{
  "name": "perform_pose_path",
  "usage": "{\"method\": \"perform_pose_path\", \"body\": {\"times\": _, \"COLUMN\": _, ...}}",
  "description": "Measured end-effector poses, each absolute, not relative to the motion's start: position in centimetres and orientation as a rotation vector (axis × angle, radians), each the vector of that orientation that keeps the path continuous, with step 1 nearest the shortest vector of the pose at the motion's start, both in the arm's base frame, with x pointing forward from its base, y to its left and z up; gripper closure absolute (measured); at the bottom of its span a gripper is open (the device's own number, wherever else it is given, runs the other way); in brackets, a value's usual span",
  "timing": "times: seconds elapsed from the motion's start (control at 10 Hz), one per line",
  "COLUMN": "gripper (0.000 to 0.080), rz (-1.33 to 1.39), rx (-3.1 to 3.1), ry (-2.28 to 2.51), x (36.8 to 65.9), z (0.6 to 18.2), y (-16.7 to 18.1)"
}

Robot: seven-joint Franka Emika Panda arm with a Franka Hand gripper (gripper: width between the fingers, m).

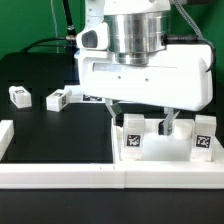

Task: Assemble square table

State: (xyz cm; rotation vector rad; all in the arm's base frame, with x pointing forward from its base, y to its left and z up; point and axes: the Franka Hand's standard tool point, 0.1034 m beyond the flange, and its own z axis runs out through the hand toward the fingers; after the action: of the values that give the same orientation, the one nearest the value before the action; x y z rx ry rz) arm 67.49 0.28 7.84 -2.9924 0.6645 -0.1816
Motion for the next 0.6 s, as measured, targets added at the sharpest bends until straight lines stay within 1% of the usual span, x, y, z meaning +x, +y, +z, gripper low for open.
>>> {"method": "perform_pose_path", "body": {"times": 0.1, "gripper": 0.015, "rz": -0.193, "rx": -3.079, "ry": 0.315, "x": 67.72, "z": 8.11, "y": 0.01}}
{"method": "perform_pose_path", "body": {"times": 0.2, "gripper": 0.015, "rz": -0.163, "rx": -3.105, "ry": 0.047, "x": 67.5, "z": 7.94, "y": -0.47}}
{"method": "perform_pose_path", "body": {"times": 0.3, "gripper": 0.015, "rz": -0.087, "rx": -3.096, "ry": -0.139, "x": 67.0, "z": 7.3, "y": -0.78}}
{"method": "perform_pose_path", "body": {"times": 0.4, "gripper": 0.015, "rz": -0.099, "rx": -3.099, "ry": -0.113, "x": 67.24, "z": 7.33, "y": -0.83}}
{"method": "perform_pose_path", "body": {"times": 0.5, "gripper": 0.0175, "rz": -0.097, "rx": -3.099, "ry": -0.087, "x": 67.22, "z": 7.3, "y": -0.84}}
{"method": "perform_pose_path", "body": {"times": 0.6, "gripper": 0.0175, "rz": -0.097, "rx": -3.099, "ry": -0.078, "x": 67.21, "z": 7.29, "y": -0.87}}
